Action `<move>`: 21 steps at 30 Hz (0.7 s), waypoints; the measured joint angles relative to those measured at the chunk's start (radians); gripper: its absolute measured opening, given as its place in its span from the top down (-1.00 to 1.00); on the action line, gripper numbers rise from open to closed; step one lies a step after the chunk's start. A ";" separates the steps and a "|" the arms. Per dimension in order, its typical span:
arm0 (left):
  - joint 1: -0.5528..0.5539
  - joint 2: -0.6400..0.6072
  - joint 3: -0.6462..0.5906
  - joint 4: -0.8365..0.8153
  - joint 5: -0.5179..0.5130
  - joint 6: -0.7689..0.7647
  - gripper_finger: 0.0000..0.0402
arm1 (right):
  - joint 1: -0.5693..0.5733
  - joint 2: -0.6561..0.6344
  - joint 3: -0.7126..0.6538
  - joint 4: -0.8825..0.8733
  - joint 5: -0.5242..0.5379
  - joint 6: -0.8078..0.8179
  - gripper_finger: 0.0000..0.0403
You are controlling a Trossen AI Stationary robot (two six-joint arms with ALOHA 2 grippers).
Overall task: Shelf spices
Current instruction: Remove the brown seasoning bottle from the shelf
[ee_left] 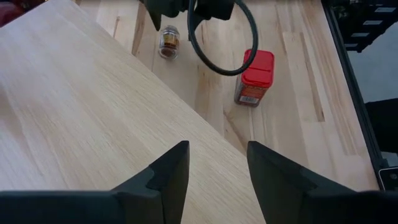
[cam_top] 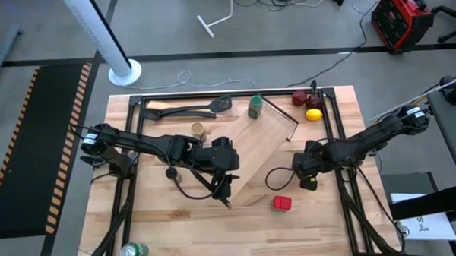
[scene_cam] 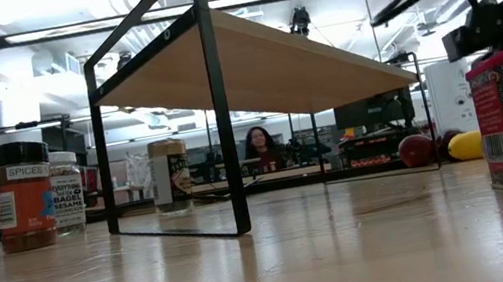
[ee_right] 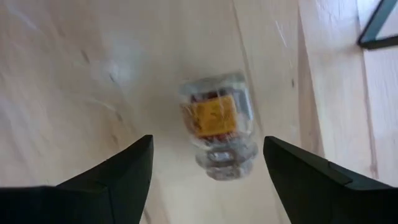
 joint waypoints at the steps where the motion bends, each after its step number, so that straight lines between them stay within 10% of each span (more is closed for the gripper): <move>1: 0.000 0.000 0.000 0.000 0.000 0.000 0.22 | -0.003 0.004 -0.010 0.010 0.000 -0.001 -0.37; 21: 0.000 0.000 0.000 -0.002 0.006 0.008 0.23 | -0.002 0.201 -0.050 0.175 -0.009 0.035 0.05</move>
